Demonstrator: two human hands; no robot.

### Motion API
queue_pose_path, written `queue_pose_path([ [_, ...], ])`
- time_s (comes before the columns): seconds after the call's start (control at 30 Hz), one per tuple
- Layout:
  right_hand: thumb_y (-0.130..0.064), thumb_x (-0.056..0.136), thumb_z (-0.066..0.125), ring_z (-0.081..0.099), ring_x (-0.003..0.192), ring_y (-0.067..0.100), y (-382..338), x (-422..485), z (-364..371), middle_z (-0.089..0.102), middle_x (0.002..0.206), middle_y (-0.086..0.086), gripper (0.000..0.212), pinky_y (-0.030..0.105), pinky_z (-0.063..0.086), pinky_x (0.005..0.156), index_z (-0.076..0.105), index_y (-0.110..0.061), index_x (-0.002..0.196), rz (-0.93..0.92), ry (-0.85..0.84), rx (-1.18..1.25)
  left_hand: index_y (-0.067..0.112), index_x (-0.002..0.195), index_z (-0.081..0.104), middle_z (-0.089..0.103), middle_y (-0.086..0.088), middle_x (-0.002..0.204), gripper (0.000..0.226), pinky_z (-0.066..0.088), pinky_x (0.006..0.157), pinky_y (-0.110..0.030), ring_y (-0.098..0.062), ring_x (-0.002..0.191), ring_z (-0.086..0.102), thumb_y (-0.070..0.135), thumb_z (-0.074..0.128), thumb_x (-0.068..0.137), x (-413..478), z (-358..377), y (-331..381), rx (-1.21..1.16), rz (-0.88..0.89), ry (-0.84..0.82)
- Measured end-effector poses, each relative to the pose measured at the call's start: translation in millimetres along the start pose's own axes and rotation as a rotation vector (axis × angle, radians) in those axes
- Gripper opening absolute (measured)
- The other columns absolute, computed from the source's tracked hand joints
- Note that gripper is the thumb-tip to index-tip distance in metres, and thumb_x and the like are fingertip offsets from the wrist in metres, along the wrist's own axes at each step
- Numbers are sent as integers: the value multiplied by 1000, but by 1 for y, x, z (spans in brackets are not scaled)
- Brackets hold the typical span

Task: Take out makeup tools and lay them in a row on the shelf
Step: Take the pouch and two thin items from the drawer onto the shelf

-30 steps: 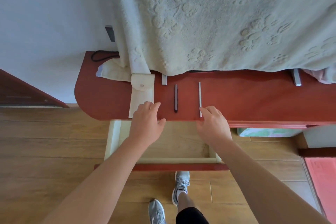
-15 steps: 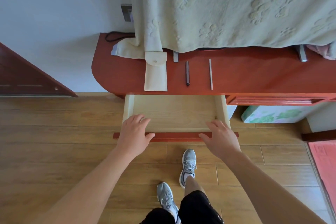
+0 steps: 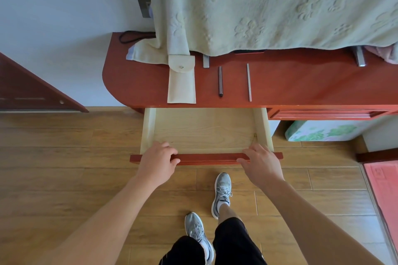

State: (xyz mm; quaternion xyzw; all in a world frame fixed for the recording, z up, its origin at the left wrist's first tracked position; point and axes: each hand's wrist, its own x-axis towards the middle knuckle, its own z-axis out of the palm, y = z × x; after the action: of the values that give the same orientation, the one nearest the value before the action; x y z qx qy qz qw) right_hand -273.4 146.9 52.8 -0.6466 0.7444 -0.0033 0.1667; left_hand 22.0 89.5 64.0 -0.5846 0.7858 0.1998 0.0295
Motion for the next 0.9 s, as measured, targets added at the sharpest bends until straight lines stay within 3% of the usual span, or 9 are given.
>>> queue_pose_path([
  [0.27, -37, 88, 68, 57, 87, 22, 0, 6, 5, 64, 94, 0, 23, 30, 43, 70, 73, -15, 90, -14, 49, -43, 20, 123, 70, 65, 7, 116, 36, 54, 88, -29, -13, 107, 60, 39, 65, 93, 6, -3, 0, 5, 3, 1],
  [0.5, -40, 93, 59, 54, 102, 21, -3, 42, -8, 62, 106, 0, 29, 31, 45, 81, 70, -16, 104, -8, 39, -38, 18, 122, 70, 64, 5, 115, 34, 56, 82, -33, -15, 105, 61, 36, 66, 94, 38, -11, 0, 9, -21, 54],
  [0.7, -41, 93, 59, 53, 100, 23, -4, 75, -16, 61, 105, 2, 31, 33, 46, 80, 70, -14, 104, -11, 40, -46, 18, 122, 70, 64, 3, 117, 35, 56, 86, -32, -16, 106, 61, 36, 68, 92, 69, -14, -5, 6, -18, 107],
  [0.8, -37, 88, 67, 52, 106, 27, -8, 83, -23, 58, 114, 5, 35, 37, 47, 84, 65, -13, 113, -35, 71, -39, 14, 127, 61, 58, -4, 124, 56, 51, 98, -36, -23, 115, 58, 39, 80, 80, 74, -16, -4, 8, -41, 221],
  [0.9, -28, 79, 78, 44, 125, 30, -12, 86, -29, 48, 135, 9, 67, 40, 43, 101, 48, -11, 137, -135, 105, -81, 12, 148, 35, 39, -16, 150, 104, 31, 116, -48, -35, 141, 37, 54, 84, 67, 78, -20, -7, 68, -137, 286],
])
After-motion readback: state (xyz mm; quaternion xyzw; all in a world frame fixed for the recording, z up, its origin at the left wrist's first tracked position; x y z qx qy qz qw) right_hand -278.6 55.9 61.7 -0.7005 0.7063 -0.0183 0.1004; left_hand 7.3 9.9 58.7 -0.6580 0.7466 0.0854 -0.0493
